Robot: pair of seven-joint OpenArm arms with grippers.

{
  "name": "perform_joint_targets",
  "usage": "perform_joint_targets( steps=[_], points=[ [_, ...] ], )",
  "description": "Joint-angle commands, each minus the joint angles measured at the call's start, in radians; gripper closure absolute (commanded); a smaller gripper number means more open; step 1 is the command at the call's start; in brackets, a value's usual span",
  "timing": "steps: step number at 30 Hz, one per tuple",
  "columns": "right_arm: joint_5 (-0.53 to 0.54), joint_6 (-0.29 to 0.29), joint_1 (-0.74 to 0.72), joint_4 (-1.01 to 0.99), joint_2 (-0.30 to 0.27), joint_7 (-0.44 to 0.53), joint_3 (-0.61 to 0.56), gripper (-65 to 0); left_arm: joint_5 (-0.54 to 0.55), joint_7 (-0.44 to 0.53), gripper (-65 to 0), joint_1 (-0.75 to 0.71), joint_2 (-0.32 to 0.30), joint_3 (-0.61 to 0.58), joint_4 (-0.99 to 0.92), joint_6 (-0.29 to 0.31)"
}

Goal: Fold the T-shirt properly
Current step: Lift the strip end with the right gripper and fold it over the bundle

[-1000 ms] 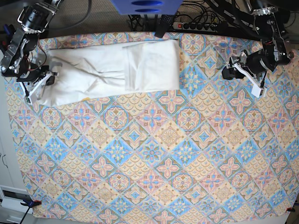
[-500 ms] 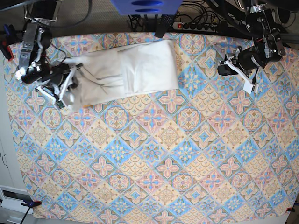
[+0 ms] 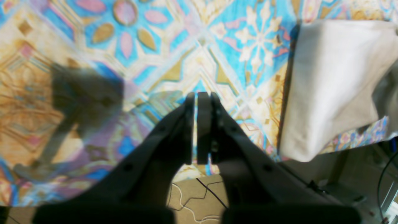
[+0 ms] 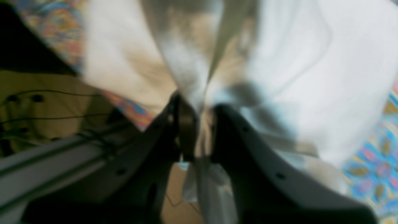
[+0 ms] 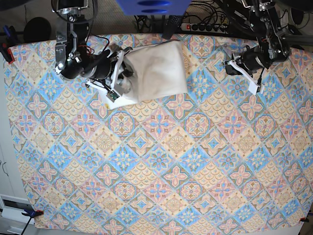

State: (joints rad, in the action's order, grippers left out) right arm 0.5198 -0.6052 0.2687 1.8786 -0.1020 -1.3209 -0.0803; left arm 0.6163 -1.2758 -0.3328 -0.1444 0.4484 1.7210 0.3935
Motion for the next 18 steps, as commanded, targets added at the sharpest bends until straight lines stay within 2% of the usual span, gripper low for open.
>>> perform_joint_targets(
  steps=[1, 5, 9, 15, 18],
  points=[
    [0.027, -0.002, -0.018, 0.025, -0.005, 0.022, -0.006, 0.0, -0.003, 0.005, 0.0, 0.002, -0.002, 0.003, 0.015, 0.002],
    [0.044, -0.002, -0.024, 0.025, -0.003, 0.022, -0.046, 0.0, -0.006, 0.005, 0.0, 0.001, 0.012, -0.006, 0.015, 0.002],
    [0.043, -0.002, -0.027, 0.02, -0.003, 0.022, -0.075, 0.0, -0.006, 0.012, 0.0, -0.001, 0.007, -0.064, 0.015, 0.002],
    [0.044, -0.006, -0.053, 0.019, -0.003, 0.014, -0.129, -3.1, -0.009, 0.184, 0.0, -0.067, -0.025, -0.175, 0.015, -0.001],
    [0.043, -0.093, -0.093, 0.019, -0.005, 0.014, -0.175, -3.3, -0.009, 0.232, 0.0, -0.09, -0.041, -0.245, 0.014, -0.003]
  ],
)
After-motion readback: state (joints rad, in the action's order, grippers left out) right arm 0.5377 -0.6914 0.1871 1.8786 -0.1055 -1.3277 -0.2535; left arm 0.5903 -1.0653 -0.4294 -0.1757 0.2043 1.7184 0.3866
